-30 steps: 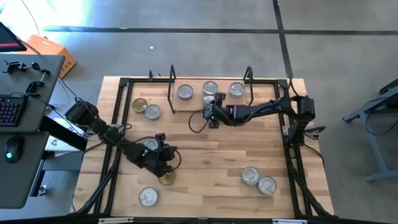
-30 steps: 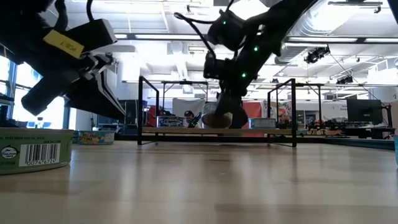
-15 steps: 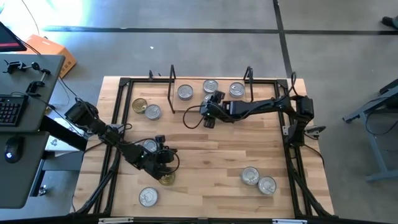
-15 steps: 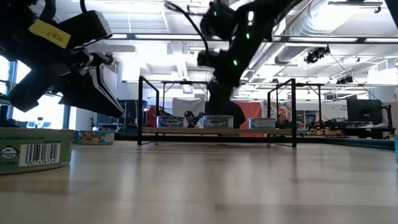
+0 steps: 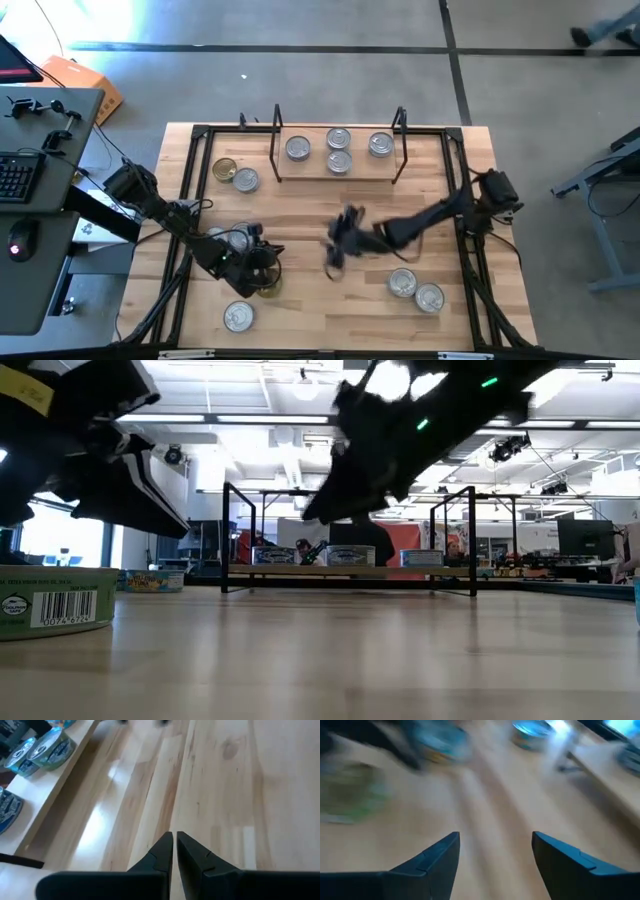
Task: Stack canned seafood by type on shelf
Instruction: Adjust the blue tuna can
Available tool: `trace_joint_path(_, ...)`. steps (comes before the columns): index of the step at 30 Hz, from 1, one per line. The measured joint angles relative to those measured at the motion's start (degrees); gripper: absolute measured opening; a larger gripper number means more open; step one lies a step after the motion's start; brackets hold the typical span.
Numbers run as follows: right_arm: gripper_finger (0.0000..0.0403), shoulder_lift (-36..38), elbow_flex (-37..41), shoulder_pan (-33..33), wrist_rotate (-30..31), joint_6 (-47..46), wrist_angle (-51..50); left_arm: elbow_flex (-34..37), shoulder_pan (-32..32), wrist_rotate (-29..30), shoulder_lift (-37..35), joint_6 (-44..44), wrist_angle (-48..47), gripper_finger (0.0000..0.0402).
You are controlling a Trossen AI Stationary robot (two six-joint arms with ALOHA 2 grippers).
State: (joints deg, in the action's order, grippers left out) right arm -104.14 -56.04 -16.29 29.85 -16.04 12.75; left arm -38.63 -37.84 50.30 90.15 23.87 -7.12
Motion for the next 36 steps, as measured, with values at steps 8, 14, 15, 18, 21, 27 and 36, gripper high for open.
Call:
trace_joint_path(8,0.0236,0.1,1.9,-9.8,-3.5,2.4,6.8,0.0,-0.1,-0.2,0.0,-6.9,11.9,0.0015)
trace_joint_path(14,0.0236,0.1,1.4,-10.6,-0.8,5.7,10.8,-1.1,-0.4,-1.6,-1.4,-8.7,12.2,0.0015)
trace_joint_path(15,0.0236,0.1,1.4,-10.3,0.1,5.5,11.0,-2.1,-0.6,-1.8,-2.3,-7.2,8.7,0.0015)
trace_joint_path(18,0.0236,0.1,1.4,-9.3,1.6,4.1,11.5,-6.3,-1.2,-2.4,-6.3,1.5,-7.7,0.0013)
trace_joint_path(21,0.0236,-0.1,1.4,-8.4,1.6,4.0,11.5,-10.7,-1.8,-5.7,-10.3,14.4,-27.0,0.0010)
trace_joint_path(27,0.0236,-0.7,1.4,-8.4,1.6,3.0,11.7,-12.6,-3.5,-16.7,-14.7,45.1,-55.2,0.0005)
trace_joint_path(36,0.0236,-4.0,1.4,-8.9,2.0,2.4,12.8,0.0,-3.7,-31.5,-14.5,69.6,-55.8,0.0000)
